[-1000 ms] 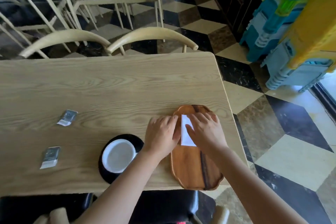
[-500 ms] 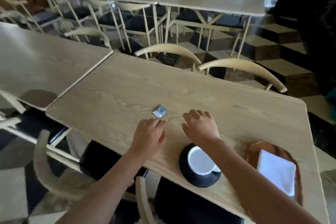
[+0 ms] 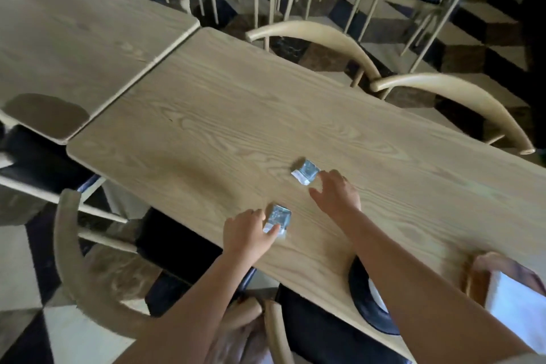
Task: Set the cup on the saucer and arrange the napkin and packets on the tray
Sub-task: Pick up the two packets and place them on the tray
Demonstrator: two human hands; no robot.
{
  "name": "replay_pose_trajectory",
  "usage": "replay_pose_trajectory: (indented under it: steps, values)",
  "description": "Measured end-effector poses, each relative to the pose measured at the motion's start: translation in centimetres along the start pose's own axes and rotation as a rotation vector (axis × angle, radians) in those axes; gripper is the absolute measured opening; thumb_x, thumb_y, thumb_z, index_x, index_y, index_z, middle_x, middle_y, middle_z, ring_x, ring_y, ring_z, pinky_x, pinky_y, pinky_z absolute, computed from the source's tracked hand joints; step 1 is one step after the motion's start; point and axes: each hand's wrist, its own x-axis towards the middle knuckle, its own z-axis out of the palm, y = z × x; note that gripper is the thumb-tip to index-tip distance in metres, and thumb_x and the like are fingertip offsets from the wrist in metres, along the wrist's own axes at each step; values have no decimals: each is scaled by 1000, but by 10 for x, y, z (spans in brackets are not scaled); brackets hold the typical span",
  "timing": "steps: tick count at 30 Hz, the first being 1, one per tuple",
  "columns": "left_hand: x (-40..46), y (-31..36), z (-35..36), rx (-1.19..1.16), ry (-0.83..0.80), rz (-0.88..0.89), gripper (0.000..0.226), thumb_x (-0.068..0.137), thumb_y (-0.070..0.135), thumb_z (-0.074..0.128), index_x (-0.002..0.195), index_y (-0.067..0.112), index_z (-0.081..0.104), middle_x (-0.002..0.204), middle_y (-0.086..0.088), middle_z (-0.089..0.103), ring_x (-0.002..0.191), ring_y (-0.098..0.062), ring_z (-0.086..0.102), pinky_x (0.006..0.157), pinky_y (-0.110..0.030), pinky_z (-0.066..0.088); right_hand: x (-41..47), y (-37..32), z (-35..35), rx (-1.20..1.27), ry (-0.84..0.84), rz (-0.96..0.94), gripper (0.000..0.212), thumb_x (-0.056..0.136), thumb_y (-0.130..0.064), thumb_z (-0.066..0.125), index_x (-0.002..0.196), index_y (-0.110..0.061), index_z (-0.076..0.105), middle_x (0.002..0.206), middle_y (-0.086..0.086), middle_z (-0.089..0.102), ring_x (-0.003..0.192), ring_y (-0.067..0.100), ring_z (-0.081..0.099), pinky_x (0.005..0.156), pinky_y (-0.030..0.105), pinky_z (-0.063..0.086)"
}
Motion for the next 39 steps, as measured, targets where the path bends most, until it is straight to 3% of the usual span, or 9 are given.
replay_pose_trajectory:
  steps: [7,16,20,22,28,32,35,37,39]
  values:
    - [11,5,29,-80,-16,-118,39,83,50,52,101,16,58,100,-4,65,95,-25,60,78,-36,45,50,-17,26,160,18,260,49,83,-36,59,123,-10,46,128,15,45,121,32,39,92,42,40]
    - [14,2,35,-161,-22,-130,15,89,29,49,99,19,54,105,3,61,99,-18,55,79,-31,40,62,-22,51,152,74,329,54,74,-35,71,118,-17,47,131,11,38,123,29,32,95,42,39]
    - [12,8,31,-284,41,-206,38,77,51,58,96,17,57,97,2,63,92,-21,59,76,-34,43,65,-18,52,182,99,298,46,72,-45,70,108,-22,55,125,3,45,120,26,36,96,41,35]
    - [11,12,33,-211,40,-203,47,74,58,58,96,17,56,96,3,62,91,-21,58,76,-34,42,66,-14,53,198,147,284,37,78,-44,64,104,-20,58,122,3,50,118,26,40,95,41,35]
    - [10,14,38,-221,70,-168,27,73,31,66,89,10,59,92,-5,62,88,-28,59,76,-38,42,73,-17,55,274,232,348,39,77,-22,67,112,-13,53,120,14,53,116,32,42,93,41,36]
    - [10,13,35,-332,75,-230,29,75,22,64,100,12,53,96,-5,62,94,-26,58,79,-35,42,68,-8,55,390,172,401,28,79,-19,62,105,-10,60,115,18,56,113,34,44,95,39,35]
    - [12,14,31,-440,25,-285,26,76,15,62,100,9,54,91,-5,65,87,-27,60,75,-37,46,54,1,53,491,181,398,17,80,-14,59,97,-11,60,103,13,65,99,33,55,85,39,43]
    - [13,14,26,-596,-34,-309,8,76,13,59,78,6,54,74,-4,62,72,-26,56,67,-34,46,42,4,45,611,206,380,9,81,-13,59,90,-13,62,89,7,68,86,28,59,74,32,44]
    - [13,11,20,-715,-63,-301,15,76,12,60,66,5,52,61,-4,57,61,-24,52,55,-24,40,27,5,33,739,235,321,4,82,-13,61,82,-15,65,77,1,66,77,21,61,65,24,43]
